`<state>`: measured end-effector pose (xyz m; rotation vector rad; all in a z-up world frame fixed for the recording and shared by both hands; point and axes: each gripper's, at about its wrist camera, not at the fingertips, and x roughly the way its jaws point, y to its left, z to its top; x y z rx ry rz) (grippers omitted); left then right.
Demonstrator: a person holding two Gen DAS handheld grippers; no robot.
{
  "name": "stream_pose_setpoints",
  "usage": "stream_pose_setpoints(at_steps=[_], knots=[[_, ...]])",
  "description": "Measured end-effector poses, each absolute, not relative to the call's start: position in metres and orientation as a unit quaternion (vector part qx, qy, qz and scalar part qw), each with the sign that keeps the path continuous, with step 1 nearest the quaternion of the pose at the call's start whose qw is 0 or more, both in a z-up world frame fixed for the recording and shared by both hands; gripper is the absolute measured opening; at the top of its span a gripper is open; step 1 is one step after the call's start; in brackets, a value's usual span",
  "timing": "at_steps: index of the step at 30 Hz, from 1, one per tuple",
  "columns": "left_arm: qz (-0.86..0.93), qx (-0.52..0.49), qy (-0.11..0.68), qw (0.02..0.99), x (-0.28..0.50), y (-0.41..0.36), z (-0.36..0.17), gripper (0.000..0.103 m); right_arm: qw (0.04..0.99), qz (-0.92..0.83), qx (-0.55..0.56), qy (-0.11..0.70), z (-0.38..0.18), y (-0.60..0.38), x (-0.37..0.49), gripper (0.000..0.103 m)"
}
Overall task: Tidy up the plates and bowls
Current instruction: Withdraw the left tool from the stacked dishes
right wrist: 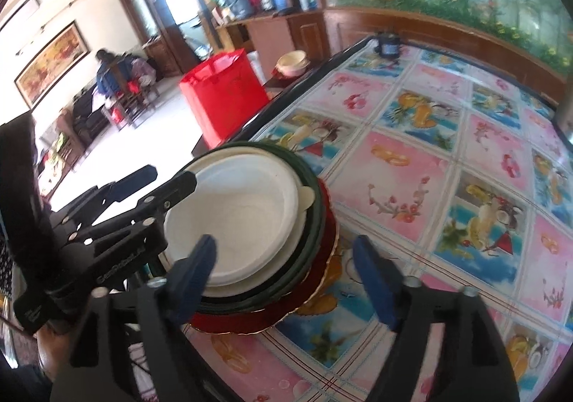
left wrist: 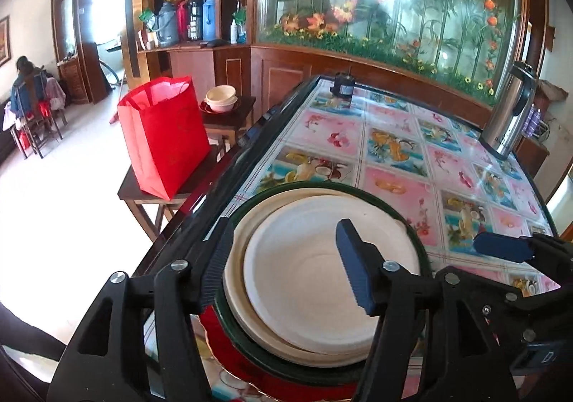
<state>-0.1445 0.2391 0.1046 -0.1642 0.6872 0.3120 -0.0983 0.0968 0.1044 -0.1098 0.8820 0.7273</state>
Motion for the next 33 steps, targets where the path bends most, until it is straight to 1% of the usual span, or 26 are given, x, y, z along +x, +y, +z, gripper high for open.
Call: stream_pose_setpoints(at_steps=[6,12,22,27,30,32,33], knots=[[0.156,-0.080,0.322,0.930,-0.151,0.226,0.107,0.062,0.862,0.304,-0.044,0.402,0.104,0.085,-0.104,0.083],[0.181,-0.058,0.312,0.931,-0.161,0.219,0.107,0.062,0.869,0.289,-0.052,0.397,0.097,0.083,-0.108,0.083],[0.189,-0.030,0.315,0.930,-0.168,0.217,0.101,0.062,0.865,0.298,-0.049,0.401,0.093,0.080,-0.114,0.083],[0.182,-0.049,0.320,0.929,-0.170,0.225,0.100,0.062,0.864,0.299,-0.054,0.401,0.094,0.083,-0.117,0.083],[0.207,-0.019,0.316,0.926,-0.171,0.222,0.101,0.063,0.863,0.301,-0.054,0.401,0.093,0.084,-0.117,0.083],[0.215,-0.002,0.307,0.927,-0.174,0.219,0.102,0.074,0.863,0.302,-0.057,0.400,0.093,0.085,-0.118,0.083],[0.212,-0.004,0.298,0.931,-0.177,0.218,0.104,0.076,0.863,0.302,-0.057,0.400,0.093,0.085,-0.118,0.083]])
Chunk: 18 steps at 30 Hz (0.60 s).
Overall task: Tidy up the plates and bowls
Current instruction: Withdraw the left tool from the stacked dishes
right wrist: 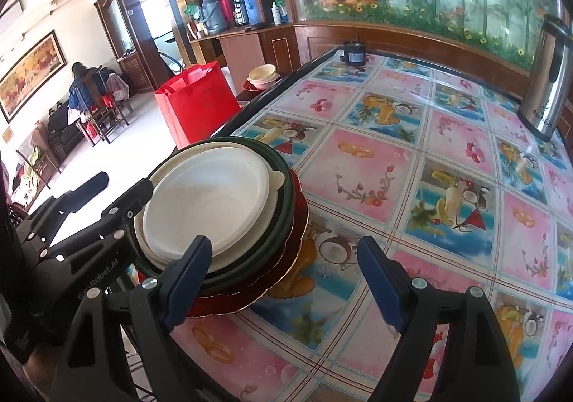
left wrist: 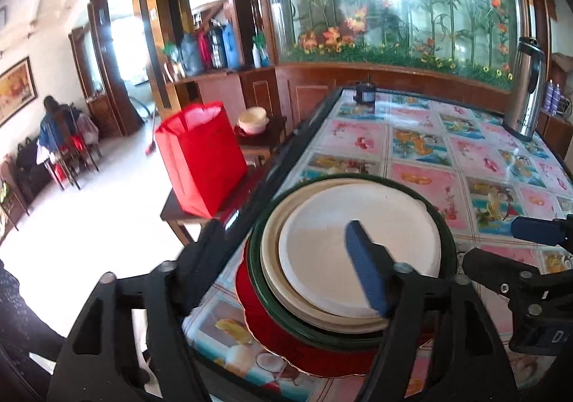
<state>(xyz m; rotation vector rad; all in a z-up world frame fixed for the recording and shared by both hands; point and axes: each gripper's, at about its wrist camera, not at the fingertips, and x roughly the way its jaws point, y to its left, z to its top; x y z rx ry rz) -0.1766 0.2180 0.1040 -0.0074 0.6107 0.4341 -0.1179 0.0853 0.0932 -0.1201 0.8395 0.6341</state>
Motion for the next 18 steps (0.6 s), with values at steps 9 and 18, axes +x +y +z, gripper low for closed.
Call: stream_pose_setpoints(at_steps=[9,18], knots=[[0.180,-0.026,0.313,0.932,-0.173,0.223,0.103,0.078,0.861,0.305,-0.058,0.402,0.092,0.086,-0.117,0.083],[0.160,-0.038,0.325,0.931,-0.174,0.223,0.096,0.078,0.859,0.305,-0.062,0.407,0.088,0.089,-0.117,0.083]])
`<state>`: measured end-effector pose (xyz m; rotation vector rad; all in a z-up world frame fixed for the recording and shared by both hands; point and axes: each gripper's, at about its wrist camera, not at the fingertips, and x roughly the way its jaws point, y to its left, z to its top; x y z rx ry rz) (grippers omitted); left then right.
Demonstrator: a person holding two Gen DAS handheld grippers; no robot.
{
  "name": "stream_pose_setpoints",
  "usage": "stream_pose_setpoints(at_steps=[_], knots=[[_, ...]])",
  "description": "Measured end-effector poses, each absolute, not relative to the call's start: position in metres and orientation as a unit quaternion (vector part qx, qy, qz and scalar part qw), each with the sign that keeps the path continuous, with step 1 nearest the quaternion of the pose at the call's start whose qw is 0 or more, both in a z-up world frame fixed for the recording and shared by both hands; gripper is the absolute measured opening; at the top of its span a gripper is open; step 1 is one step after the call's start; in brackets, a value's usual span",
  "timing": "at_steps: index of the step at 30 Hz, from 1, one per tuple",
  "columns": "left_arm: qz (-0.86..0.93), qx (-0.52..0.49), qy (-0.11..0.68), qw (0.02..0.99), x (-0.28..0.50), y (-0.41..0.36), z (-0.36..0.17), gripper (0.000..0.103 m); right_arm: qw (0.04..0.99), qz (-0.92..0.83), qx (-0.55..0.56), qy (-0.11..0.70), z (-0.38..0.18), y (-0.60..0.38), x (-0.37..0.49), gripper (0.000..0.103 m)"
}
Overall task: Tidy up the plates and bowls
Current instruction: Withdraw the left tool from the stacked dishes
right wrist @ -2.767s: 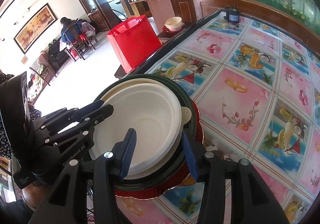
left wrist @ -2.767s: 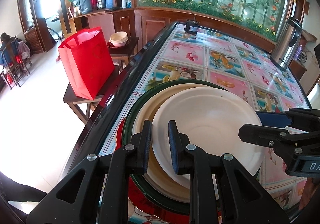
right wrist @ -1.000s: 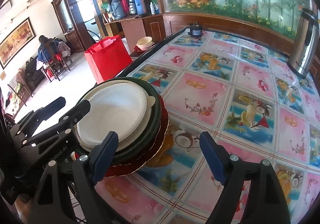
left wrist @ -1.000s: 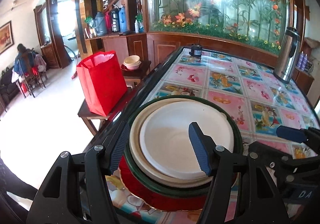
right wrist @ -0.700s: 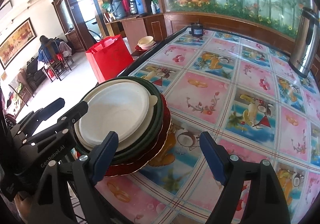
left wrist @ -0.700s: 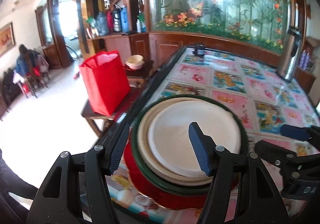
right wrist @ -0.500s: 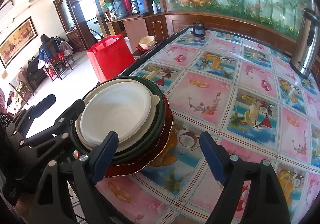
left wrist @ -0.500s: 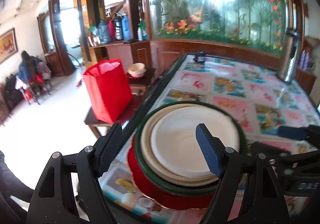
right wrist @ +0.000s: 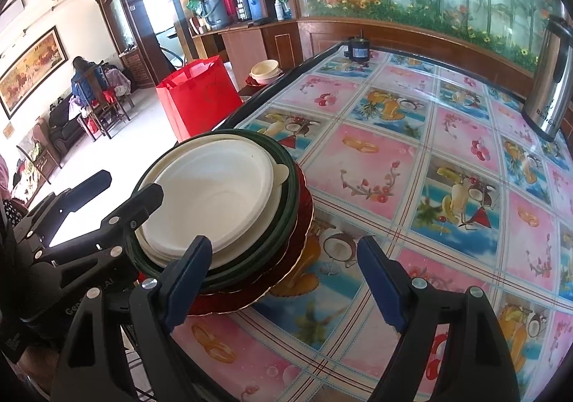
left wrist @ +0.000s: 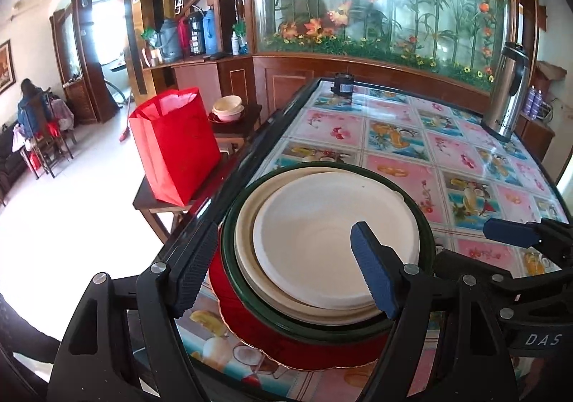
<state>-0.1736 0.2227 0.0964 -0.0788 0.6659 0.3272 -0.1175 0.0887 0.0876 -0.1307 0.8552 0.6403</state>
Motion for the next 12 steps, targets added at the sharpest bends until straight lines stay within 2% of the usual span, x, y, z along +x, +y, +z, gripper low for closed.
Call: stream_pose_setpoints(at_steps=[12], knots=[[0.158,-0.026,0.317,0.935,-0.1750,0.2187,0.0968,0.078,0.857,0.309,-0.060,0.408,0.0880,0.0900,-0.1199,0.083]])
